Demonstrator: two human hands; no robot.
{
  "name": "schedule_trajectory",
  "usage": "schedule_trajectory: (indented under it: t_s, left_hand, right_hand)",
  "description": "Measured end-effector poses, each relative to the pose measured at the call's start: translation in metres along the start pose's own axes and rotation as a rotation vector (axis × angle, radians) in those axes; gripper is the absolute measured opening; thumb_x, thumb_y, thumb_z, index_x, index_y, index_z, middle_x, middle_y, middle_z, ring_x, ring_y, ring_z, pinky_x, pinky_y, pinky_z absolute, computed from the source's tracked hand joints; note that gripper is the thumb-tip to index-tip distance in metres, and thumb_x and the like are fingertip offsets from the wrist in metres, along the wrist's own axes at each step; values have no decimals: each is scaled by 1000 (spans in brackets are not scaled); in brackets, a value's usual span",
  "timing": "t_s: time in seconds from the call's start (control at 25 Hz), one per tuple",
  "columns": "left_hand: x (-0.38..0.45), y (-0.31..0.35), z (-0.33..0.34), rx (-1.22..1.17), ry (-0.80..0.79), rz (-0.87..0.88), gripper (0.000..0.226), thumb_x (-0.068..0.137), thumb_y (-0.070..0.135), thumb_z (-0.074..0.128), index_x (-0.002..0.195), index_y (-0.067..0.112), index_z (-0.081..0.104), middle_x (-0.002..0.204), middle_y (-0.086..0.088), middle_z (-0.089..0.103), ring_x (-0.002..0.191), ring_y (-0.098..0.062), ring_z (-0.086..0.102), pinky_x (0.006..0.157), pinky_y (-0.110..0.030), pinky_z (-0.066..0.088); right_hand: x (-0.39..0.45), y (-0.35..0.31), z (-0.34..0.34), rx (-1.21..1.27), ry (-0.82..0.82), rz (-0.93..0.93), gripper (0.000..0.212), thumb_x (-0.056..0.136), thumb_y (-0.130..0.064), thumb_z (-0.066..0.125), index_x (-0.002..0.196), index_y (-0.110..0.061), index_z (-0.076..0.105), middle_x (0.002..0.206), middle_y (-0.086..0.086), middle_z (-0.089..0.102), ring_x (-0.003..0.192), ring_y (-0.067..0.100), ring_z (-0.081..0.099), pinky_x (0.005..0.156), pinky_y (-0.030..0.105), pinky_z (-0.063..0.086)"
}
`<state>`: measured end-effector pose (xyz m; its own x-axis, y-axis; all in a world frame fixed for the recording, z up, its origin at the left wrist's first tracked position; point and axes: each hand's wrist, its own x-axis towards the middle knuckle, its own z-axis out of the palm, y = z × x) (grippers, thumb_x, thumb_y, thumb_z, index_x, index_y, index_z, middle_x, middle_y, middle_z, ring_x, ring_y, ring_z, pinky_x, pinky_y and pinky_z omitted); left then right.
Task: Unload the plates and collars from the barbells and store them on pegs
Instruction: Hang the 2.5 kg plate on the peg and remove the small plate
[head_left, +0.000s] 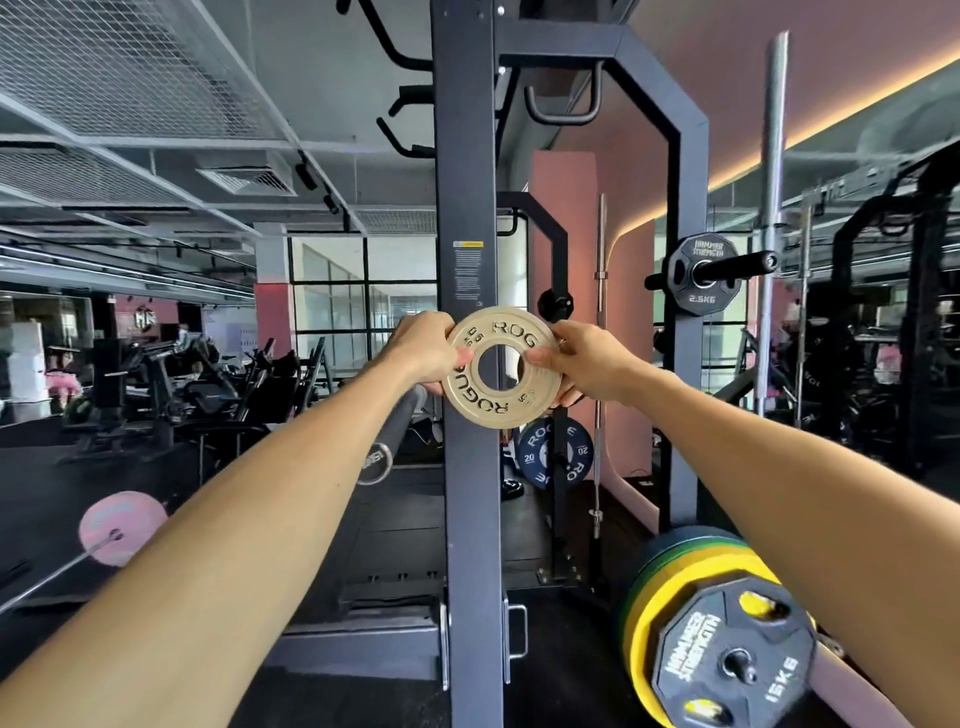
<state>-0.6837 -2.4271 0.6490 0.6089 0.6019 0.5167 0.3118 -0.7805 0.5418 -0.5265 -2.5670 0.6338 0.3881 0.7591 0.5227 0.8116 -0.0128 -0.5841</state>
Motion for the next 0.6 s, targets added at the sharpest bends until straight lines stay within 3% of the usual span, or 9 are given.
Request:
schedule_trajectory:
  t_s: [0.08,0.2,0.36,0.6]
  left_hand:
    - [17,3,19,13,-3,2,13,92,19,66,102,14,59,98,-7,68,62,-14,68,43,-18,52]
    - [48,5,51,-17,15,-4,9,91,17,67,92,16,57,98,-8,68,72,-20,71,54,-28,60]
    - [95,10,94,-5,31,14,10,91,18,68,92,15,59,97,-10,68,76,-24,72,61,-38,62]
    - [152,41,151,-43,19,28,8,90,16,68,94,14,61,95,-10,68,71,-21,71,52,-31,60]
  right_hand:
    - [14,24,-5,19,-14,2,21,93,-33,60,85,-19,48,81,7,67,61,22,72,53,32,59]
    - [40,63,-17,21,-31,0,21,94,-33,60,85,-20,47,81,8,68,63,23,72,58,37,61]
    - [73,112,-31,-6,-8,-21,20,94,-33,60,84,-20,48,80,4,67,59,17,70,50,28,57]
    - [110,180,-72,43,-30,24,33,94,-32,60,111,-5,52,94,14,70,69,26,73,60,42,61]
